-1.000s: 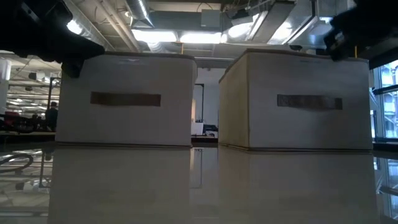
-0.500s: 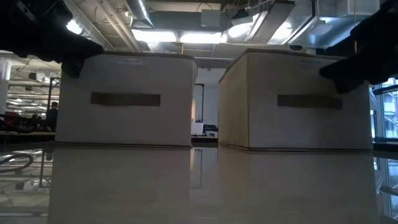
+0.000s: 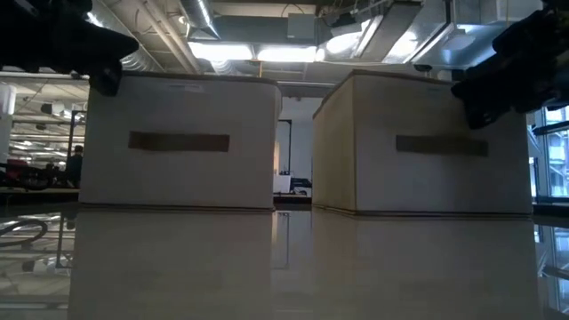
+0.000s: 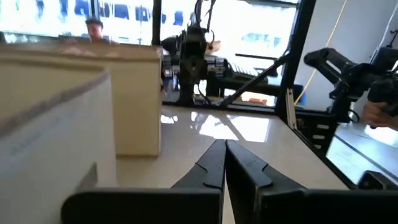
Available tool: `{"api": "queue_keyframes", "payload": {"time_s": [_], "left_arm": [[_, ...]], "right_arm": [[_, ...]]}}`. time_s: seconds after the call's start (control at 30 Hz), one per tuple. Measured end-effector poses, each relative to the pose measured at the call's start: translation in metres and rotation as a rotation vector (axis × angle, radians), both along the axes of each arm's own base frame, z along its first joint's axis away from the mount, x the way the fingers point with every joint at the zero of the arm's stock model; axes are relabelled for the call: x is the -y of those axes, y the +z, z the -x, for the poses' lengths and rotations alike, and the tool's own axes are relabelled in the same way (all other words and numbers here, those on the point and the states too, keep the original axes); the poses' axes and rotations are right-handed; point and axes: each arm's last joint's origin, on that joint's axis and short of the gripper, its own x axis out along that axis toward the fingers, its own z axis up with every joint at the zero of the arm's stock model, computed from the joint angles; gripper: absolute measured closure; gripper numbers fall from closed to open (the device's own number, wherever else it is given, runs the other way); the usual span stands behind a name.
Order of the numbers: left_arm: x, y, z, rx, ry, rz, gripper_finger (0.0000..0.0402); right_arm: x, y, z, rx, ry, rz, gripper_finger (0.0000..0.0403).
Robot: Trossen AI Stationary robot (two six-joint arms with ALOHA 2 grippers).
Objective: Sort clothes
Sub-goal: Return to Home Position
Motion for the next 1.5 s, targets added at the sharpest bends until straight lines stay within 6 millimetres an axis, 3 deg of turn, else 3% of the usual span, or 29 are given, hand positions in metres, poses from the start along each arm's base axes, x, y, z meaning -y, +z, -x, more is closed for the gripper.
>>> {"api": "queue_keyframes", "payload": {"time_s": [0.23, 0.47, 1.5], "left_arm": [[-0.01, -0.014, 0.012, 0.042, 0.056, 0.007, 0.04], [-0.015, -0.01, 0.022, 0.102, 0.092, -0.011, 0.04], [-0.013, -0.015, 0.021, 0.051, 0.044, -0.073, 0.04]], "right_arm": [[0.004, -0.001, 0.005, -0.014, -0.028, -0.001, 0.0391], [0.005, -0.001, 0.012, 0.004, -0.032, -0.023, 0.0391], [0.005, 0.004, 0.019, 0.069, -0.021, -0.038, 0.0391]]}}
